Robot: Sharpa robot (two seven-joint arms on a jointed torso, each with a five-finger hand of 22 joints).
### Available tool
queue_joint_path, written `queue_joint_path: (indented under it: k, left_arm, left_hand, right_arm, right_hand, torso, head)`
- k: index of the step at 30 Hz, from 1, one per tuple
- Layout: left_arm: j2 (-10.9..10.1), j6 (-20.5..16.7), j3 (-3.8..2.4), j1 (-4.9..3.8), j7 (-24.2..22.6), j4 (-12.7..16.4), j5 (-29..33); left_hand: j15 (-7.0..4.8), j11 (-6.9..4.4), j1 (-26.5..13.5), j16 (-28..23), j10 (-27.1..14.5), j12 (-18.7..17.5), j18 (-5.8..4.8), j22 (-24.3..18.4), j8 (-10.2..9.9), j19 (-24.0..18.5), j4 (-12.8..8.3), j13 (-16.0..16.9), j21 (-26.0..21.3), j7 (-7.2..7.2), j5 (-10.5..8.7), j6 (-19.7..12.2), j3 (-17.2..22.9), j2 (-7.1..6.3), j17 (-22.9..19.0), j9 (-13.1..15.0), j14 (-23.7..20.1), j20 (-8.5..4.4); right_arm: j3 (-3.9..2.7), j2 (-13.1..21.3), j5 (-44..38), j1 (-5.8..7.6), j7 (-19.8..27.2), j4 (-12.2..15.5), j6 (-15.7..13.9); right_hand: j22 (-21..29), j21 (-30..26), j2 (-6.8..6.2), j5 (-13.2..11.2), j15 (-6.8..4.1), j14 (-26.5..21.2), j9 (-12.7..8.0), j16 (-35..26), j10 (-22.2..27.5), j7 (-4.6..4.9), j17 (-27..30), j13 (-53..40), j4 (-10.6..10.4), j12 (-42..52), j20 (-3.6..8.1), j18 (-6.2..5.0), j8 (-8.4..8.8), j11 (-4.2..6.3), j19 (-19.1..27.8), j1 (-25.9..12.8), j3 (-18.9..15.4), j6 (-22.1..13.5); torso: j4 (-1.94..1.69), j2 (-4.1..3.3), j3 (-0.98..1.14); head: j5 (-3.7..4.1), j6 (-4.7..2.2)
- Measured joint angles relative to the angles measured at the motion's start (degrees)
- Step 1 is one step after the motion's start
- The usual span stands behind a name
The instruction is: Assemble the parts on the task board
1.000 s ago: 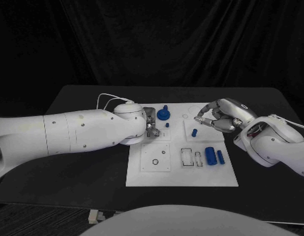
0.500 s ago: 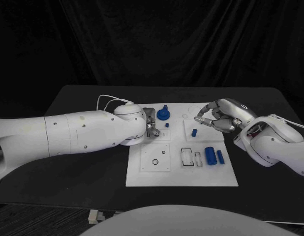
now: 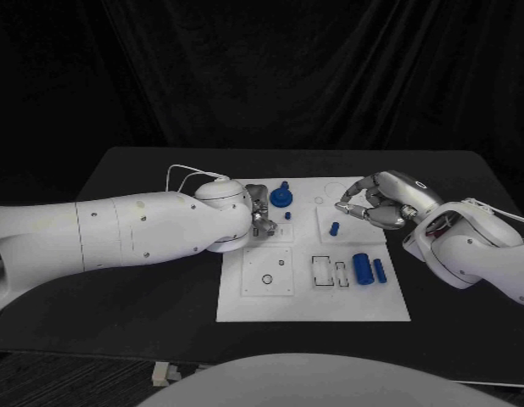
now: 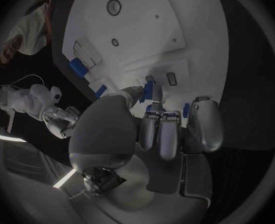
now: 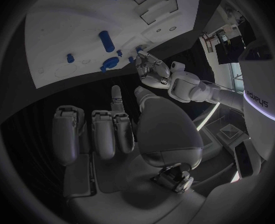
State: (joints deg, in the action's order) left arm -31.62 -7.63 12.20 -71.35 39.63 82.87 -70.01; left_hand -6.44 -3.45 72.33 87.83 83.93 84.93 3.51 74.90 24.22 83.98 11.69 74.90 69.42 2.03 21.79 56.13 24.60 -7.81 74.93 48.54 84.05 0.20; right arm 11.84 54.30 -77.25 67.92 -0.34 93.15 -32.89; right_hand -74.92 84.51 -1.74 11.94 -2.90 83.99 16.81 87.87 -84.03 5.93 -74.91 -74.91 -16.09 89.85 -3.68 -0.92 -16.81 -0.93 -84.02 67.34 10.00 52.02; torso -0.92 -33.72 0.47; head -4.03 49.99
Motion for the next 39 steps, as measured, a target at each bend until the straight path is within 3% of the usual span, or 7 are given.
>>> queue_joint_path:
  k: [19,21,27,31,34,39]
  left_arm:
    - [-0.01,-0.10,-0.17,0.69,-0.49,-0.49,-0.15]
    - [0.02,-0.22,-0.19,0.75,-0.58,-0.54,-0.20]
    - [0.03,-0.58,-0.20,0.96,-0.81,-0.66,-0.50]
    - [-0.15,-0.68,-0.17,1.02,-0.88,-0.58,-0.71]
    - [-0.24,-0.68,-0.12,1.11,-0.90,-0.54,-0.80]
    - [-0.28,-0.66,-0.01,1.32,-0.93,-0.35,-0.86]
  left_hand:
    - [0.00,0.00,0.06,-0.48,0.00,-0.45,0.00,0.00,0.21,0.00,0.00,0.00,-0.49,0.01,-0.21,0.02,0.00,0.06,-0.01,-0.15,0.00,0.00]
    - [0.00,0.00,0.05,-0.68,0.00,-0.68,0.00,0.00,0.21,0.00,0.00,0.00,-0.74,0.10,-1.26,0.11,0.00,0.07,-0.01,-0.29,0.00,0.00]
    - [0.00,0.00,-1.45,-0.92,0.00,-0.68,0.00,0.00,-2.90,0.00,-0.98,0.00,-1.20,-0.29,-8.40,0.53,-0.29,1.58,-0.01,-3.00,0.00,0.00]
    - [0.00,0.10,-2.97,-0.92,0.10,-0.68,0.00,0.00,-4.43,0.00,1.63,0.00,-1.34,-0.95,-12.46,1.81,-3.39,2.27,-0.01,-4.27,0.00,0.00]
    - [0.12,0.19,-4.57,-0.91,0.19,-0.68,0.00,0.00,-5.01,0.00,3.20,0.00,-1.42,-0.67,-13.53,2.13,-5.29,2.13,-0.01,-4.91,-0.12,0.00]
    - [0.21,0.39,-5.16,-1.13,-0.02,-0.85,0.00,0.00,-5.42,0.00,4.38,0.00,-1.63,-0.58,-13.64,2.22,-6.80,1.96,-0.01,-5.48,-0.21,0.00]
  right_arm:
    - [-0.01,0.09,0.00,-0.08,-0.04,-0.11,0.00]
    - [-0.01,0.09,0.00,-0.08,-0.04,-0.12,0.00]
    - [0.00,0.07,0.00,-0.09,-0.04,-0.18,-0.01]
    - [0.00,0.07,0.00,-0.09,-0.04,-0.19,-0.01]
    - [0.00,0.07,0.00,-0.09,-0.04,-0.21,-0.01]
    - [0.00,0.04,0.00,-0.09,-0.04,-0.24,-0.01]
  right_hand:
    - [0.01,0.00,-0.29,0.00,0.00,0.00,0.00,0.00,0.00,-0.21,0.00,0.00,0.05,0.00,0.00,0.00,0.00,0.00,0.00,0.29,0.05,-0.21]
    - [0.01,0.00,-0.29,0.00,0.00,0.00,0.00,0.00,0.00,-0.21,0.00,0.00,0.05,0.00,0.00,0.00,0.00,0.00,0.00,0.29,0.05,-0.21]
    - [0.01,0.00,-0.29,0.00,0.00,0.00,0.00,0.00,0.00,-0.21,0.00,0.01,0.05,0.00,0.00,0.00,0.00,0.00,0.00,0.29,0.05,-0.21]
    - [0.01,0.00,-0.06,0.00,0.00,0.00,0.00,0.00,0.00,-0.21,0.00,0.00,0.05,0.00,0.00,0.00,0.00,0.00,0.00,0.52,0.05,-0.21]
    - [0.01,0.00,-0.06,0.00,0.00,0.00,0.00,0.00,0.00,-0.21,0.00,0.01,0.05,0.00,0.00,0.00,0.00,0.00,0.00,0.52,0.05,-0.21]
    - [0.00,0.00,-0.31,0.00,0.00,0.00,0.00,0.00,0.00,-0.21,0.00,0.01,0.05,0.00,0.00,0.00,0.00,0.00,0.00,0.77,0.05,-0.21]
  torso:
    - [0.01,0.01,0.00]
    - [0.01,0.01,0.00]
    - [0.01,0.01,0.00]
    - [0.01,0.01,0.00]
    - [0.01,0.01,0.00]
    - [0.01,0.01,0.00]
  head:
    - [-0.16,0.00]
    - [-0.14,0.00]
    - [-0.10,0.00]
    - [-0.10,0.00]
    - [-0.05,0.00]
    - [-0.14,0.00]
